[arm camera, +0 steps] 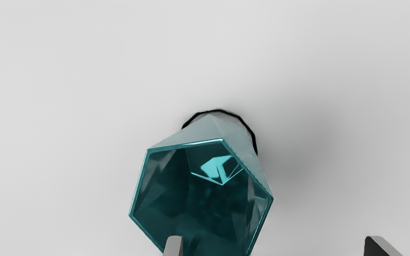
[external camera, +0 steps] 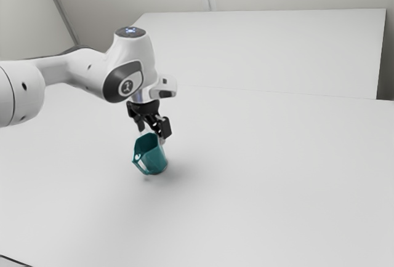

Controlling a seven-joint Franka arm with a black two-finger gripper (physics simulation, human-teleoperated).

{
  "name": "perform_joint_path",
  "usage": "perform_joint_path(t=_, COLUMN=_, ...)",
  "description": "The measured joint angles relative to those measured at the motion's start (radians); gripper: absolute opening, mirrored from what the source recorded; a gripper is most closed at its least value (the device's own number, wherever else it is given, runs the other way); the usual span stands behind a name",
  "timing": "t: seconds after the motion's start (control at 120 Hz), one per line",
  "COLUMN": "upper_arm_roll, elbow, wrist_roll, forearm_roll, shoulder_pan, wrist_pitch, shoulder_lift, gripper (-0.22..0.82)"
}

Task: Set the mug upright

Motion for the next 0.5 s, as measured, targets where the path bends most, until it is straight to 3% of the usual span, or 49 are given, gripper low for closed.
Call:
perform_joint_path(t=0.167, upper_arm_roll=0.000, elbow=0.032, wrist_roll=-0.002, forearm_roll=-0.011, shoulder_pan=-0.008, wrist_pitch=-0.050, shoulder_lift=-0.045, gripper=0.58)
perform_joint_path(t=0.5, upper_arm_roll=0.012, elbow=0.317, wrist_roll=0.080, forearm_roll=-0.013, shoulder_pan=-0.044, wrist_pitch=-0.237, shoulder_lift=-0.016, gripper=0.60)
